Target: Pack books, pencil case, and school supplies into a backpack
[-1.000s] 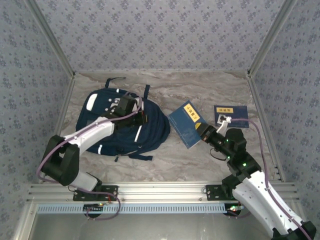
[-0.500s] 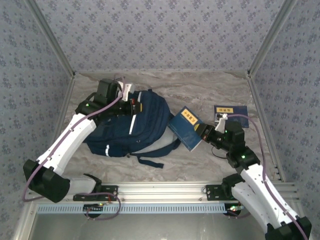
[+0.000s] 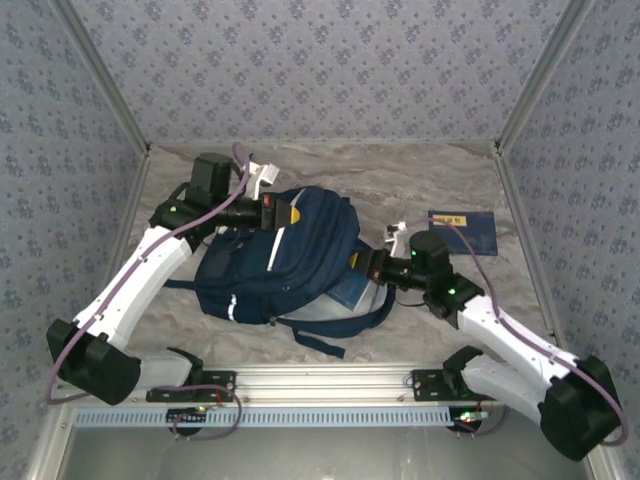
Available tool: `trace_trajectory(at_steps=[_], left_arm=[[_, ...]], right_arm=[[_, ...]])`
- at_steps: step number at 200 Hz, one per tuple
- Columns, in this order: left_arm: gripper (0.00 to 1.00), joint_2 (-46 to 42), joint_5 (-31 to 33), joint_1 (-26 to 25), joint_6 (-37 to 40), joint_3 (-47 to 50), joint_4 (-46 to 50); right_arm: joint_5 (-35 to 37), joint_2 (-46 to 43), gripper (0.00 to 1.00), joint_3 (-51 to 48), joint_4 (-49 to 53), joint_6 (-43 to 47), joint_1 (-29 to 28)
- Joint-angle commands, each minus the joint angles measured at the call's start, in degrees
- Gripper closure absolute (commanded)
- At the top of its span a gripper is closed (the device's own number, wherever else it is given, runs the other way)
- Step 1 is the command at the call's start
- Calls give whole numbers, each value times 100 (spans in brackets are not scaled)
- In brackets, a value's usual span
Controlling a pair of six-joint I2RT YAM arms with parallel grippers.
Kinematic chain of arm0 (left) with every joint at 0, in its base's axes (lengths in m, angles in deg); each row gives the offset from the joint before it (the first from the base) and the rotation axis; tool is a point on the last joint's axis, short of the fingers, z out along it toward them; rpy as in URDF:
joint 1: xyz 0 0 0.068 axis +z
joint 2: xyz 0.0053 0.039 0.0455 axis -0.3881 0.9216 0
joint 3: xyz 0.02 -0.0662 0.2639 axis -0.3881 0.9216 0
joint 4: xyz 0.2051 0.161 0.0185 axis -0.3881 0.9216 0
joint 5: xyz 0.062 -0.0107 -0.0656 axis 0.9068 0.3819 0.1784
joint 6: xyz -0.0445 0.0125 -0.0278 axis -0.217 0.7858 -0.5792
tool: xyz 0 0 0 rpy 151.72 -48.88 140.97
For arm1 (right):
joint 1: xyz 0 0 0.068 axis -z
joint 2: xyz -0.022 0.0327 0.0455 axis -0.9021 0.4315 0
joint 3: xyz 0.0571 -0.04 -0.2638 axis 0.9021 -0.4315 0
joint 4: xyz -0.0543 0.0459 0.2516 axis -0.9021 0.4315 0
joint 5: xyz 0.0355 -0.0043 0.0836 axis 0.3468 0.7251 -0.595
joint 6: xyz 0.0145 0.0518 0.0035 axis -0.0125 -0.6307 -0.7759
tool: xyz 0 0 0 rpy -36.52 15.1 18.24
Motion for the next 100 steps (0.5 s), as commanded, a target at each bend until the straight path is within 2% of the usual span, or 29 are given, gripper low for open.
trace_trajectory(at_steps=[1,39,60,77,100], left_arm=[[100,-200,-815,58,-112,-517,-1224],[100,-239,-989,65,-214,-469,-1482],[100,-240,-1003,71,-227,-442,-1533],[100,-239,-1003,80,-245,-395,-1591],[100,-239,-972,151,-334,-272,-1732]], right_arm=[[576,491,100,510,-109,122,-272],[1613,1859,100,1155,-417,-334,-725],[1837,2894,99,1917,-621,-446,-1016],[1852,3710,86,2535,-857,-518,-1275],[1661,4547,56,3173,-1205,-779,-1489]])
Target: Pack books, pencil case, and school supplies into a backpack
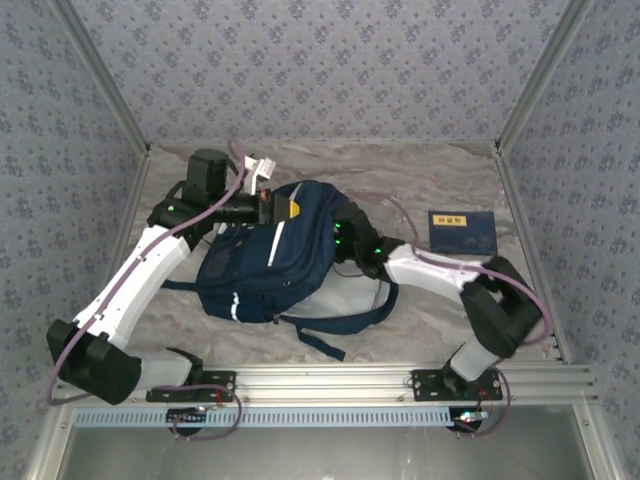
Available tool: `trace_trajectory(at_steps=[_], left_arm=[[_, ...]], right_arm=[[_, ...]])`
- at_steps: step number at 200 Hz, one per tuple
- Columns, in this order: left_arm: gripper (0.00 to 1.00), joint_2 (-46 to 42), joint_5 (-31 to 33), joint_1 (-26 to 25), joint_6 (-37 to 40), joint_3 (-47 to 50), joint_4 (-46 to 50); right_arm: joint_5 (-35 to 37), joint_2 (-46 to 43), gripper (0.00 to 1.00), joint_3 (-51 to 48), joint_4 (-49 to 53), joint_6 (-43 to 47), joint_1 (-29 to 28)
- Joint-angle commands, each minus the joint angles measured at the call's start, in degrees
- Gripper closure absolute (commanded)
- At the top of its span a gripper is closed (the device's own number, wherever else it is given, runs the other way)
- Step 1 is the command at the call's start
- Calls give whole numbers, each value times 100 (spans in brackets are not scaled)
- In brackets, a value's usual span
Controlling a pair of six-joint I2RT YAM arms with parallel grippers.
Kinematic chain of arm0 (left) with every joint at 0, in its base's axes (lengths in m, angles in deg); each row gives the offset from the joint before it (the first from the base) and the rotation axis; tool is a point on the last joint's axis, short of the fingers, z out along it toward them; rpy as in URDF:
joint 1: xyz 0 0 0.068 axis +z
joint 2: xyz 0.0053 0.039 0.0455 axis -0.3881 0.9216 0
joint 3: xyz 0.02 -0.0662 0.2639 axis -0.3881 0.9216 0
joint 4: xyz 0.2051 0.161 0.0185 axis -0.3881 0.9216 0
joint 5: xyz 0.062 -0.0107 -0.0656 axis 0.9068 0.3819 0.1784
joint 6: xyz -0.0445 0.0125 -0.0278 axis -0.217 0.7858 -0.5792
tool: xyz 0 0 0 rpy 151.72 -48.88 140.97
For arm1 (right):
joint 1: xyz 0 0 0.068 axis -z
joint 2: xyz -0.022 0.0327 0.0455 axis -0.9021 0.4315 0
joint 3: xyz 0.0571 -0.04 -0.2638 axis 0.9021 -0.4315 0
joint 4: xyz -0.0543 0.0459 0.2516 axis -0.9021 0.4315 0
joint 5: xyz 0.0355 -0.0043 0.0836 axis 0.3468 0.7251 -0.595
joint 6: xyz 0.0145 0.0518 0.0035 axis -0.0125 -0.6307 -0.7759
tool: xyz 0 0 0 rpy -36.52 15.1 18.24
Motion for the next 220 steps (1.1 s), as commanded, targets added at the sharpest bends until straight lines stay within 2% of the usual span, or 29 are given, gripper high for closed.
trace_trajectory(at_steps=[1,21,48,73,90,129,151,175,202,212,220], left_arm=[[100,-239,-741,-7,-82,-265,-1409],[100,-254,-743,129,-240,-107,-1599],[100,-298,-649,349,-334,16,-1641],[100,-358,-400,565,-365,164,-1648],[100,-371,87,619,-51,143,-1180],[100,-354,1888,613,550,123,52],[100,-260,2670,566,766,44,612],[100,-207,3131,315,854,137,687],[100,11,3360,63,858,236,626],[94,128,3393,12,867,254,615],[83,223,3373,-38,867,282,583]], right_arm=[[82,697,54,563,-435,-283,-266],[131,696,38,503,-640,-223,-300],[541,-28,18,-61,-623,276,-239],[511,-752,9,-648,-683,644,-105],[610,-1232,8,-971,-433,912,-43],[1157,-2269,10,-1487,715,1519,27],[1802,-2804,13,-1652,1737,1603,237],[2797,-3118,14,-1516,3090,1564,595],[3068,-3054,14,-1251,3831,1688,1336],[3067,-2960,14,-1180,3847,1815,1678],[3030,-2819,14,-1093,3847,1880,1984]])
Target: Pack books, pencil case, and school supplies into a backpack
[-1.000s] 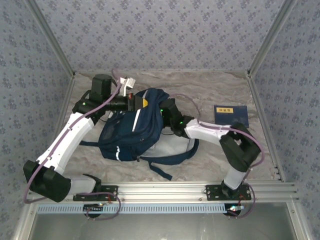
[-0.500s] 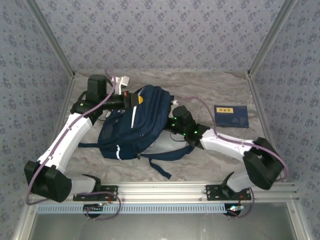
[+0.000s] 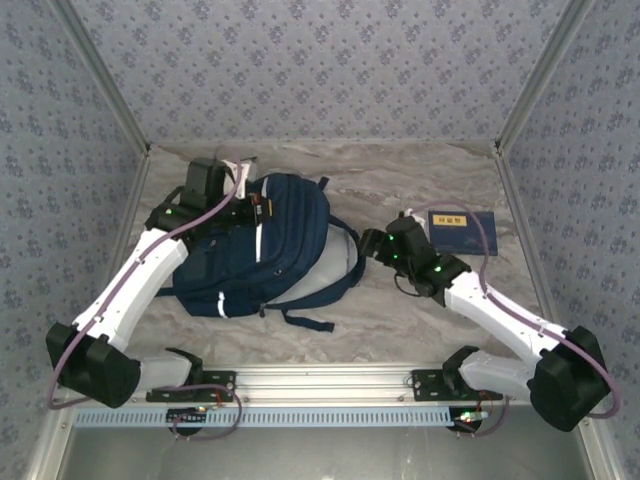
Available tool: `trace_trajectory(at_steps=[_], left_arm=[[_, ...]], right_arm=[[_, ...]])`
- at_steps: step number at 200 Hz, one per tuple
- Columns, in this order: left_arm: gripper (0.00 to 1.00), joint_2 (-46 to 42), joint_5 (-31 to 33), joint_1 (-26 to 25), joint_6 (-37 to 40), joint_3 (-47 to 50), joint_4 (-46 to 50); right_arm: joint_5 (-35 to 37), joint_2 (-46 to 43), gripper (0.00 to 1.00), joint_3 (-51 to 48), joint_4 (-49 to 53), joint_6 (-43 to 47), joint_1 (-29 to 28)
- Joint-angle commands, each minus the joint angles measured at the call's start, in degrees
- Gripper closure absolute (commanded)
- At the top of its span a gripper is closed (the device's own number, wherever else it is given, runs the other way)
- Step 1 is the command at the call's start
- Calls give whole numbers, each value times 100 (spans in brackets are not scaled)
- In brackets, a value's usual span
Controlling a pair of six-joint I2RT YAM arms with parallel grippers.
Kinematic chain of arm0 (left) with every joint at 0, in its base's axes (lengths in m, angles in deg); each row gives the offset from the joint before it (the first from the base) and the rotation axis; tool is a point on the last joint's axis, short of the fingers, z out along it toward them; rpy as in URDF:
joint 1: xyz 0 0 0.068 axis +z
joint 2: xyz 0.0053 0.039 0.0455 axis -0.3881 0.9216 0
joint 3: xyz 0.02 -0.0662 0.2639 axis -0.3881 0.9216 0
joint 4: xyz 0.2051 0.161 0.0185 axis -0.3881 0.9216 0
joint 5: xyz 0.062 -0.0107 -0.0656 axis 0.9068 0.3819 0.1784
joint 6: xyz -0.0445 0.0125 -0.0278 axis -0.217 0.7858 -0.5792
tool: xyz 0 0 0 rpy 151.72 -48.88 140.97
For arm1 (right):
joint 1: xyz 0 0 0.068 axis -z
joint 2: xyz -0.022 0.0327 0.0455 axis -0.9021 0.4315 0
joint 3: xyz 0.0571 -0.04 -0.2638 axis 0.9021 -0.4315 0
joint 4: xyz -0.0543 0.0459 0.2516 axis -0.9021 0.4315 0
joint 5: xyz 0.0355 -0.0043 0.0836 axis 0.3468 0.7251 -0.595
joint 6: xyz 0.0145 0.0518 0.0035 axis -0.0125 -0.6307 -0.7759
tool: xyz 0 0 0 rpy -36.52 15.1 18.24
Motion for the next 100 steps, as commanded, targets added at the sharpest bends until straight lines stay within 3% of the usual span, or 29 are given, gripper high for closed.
trace_trajectory(at_steps=[1,18,39,62,85,100], left_arm=[[82,219,441,-99,183,17,-29],[62,360,193,-179,99,100,-153],[50,247,17,-200,-32,324,-456],[44,-11,86,-197,-16,515,-664],[42,-158,41,-200,25,585,-725],[41,-175,-39,-200,25,588,-742]], right_arm=[[468,225,14,368,730,311,658],[176,704,14,637,638,483,1334],[23,1606,14,1148,520,676,1971],[-439,2806,12,2124,690,1187,2462],[-778,4088,9,3503,1481,1562,2691],[-743,4522,8,3909,1803,1671,2753]])
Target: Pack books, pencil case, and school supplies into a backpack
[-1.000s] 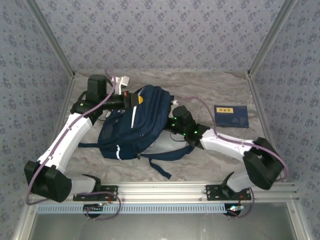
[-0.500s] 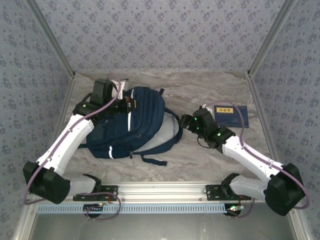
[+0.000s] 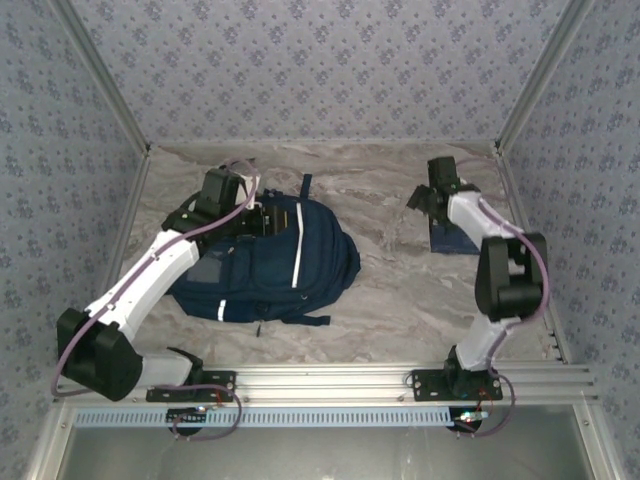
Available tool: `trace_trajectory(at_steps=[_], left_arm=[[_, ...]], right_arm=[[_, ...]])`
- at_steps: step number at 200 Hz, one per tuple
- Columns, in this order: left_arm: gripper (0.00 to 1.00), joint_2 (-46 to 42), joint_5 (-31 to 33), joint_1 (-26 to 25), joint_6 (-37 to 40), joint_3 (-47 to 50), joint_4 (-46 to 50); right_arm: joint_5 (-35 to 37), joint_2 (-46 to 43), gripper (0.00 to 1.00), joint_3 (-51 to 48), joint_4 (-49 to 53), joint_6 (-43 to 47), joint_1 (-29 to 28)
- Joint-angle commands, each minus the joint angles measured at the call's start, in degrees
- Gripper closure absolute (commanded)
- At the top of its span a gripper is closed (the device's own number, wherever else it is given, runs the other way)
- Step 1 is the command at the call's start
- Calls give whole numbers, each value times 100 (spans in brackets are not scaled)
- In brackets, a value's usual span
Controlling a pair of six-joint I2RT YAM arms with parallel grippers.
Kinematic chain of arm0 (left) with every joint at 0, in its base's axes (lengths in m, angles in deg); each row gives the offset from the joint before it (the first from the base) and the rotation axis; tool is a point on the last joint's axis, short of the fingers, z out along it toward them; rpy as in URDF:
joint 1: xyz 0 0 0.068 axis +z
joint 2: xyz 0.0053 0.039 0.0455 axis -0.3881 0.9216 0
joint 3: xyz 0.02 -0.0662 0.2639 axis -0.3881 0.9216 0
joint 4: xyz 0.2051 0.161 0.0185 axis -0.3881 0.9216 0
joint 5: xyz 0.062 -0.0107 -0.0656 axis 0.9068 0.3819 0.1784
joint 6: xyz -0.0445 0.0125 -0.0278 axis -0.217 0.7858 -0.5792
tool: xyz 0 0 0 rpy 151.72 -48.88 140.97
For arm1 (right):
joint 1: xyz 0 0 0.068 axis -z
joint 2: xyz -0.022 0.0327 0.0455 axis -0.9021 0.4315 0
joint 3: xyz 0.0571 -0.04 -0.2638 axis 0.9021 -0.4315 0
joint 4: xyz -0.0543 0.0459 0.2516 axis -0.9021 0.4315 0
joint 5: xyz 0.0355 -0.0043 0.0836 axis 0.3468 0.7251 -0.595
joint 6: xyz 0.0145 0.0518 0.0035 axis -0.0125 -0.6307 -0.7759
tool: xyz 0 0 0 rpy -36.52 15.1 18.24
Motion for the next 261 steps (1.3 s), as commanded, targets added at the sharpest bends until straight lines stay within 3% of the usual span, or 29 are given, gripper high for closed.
trace_trajectory(at_steps=[1,39,91,142,186,230,261], left_arm=[[41,-230,-176,-32,58,15,-280],[40,-243,-450,-41,-47,36,-387],[39,-283,-597,-48,-157,39,-440],[38,-309,-557,-108,-228,-66,-382],[42,-144,-408,-517,-760,-173,-589],[42,440,-97,-1186,-825,-585,-589],[42,917,57,-1470,-817,-894,-712]], right_arm=[[-295,602,8,688,888,515,108],[-867,873,6,477,804,296,266],[-1645,828,7,-480,-50,-107,235],[-2040,-31,7,-1607,-628,-766,-34],[-2147,-835,7,-2868,-1573,-1844,-728],[-1820,-2423,7,-4058,-1690,-2672,-1798],[-1782,-4385,8,-4998,-1001,-2930,-1592]])
